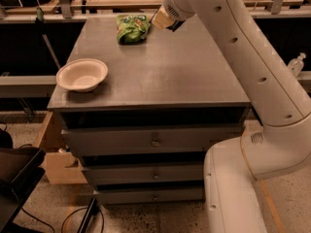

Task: Move rxbar blueberry near paper bowl

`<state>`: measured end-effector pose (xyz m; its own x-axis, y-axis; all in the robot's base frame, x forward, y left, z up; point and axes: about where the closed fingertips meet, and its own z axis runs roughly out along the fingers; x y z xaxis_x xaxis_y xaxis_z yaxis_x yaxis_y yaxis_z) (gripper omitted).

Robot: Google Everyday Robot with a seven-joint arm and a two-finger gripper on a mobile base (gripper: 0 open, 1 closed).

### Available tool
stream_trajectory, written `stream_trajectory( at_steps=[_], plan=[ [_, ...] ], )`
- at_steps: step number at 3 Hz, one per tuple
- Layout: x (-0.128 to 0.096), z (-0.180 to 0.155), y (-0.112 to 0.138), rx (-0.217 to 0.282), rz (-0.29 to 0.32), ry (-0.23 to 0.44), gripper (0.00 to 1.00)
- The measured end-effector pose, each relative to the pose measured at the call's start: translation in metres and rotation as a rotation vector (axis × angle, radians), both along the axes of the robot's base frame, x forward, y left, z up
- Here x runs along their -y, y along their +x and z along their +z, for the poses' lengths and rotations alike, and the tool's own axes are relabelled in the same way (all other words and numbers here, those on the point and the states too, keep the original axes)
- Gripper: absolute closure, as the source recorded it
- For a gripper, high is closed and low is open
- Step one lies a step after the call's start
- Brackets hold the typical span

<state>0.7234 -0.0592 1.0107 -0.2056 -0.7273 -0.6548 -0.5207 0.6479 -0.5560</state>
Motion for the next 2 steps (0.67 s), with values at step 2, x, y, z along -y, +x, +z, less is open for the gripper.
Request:
stream_trajectory(
  at_steps=[2],
  plan=[
    [0.0,-0.02,-0.004,-0.026,-0.008,0.063,1.0]
  ],
)
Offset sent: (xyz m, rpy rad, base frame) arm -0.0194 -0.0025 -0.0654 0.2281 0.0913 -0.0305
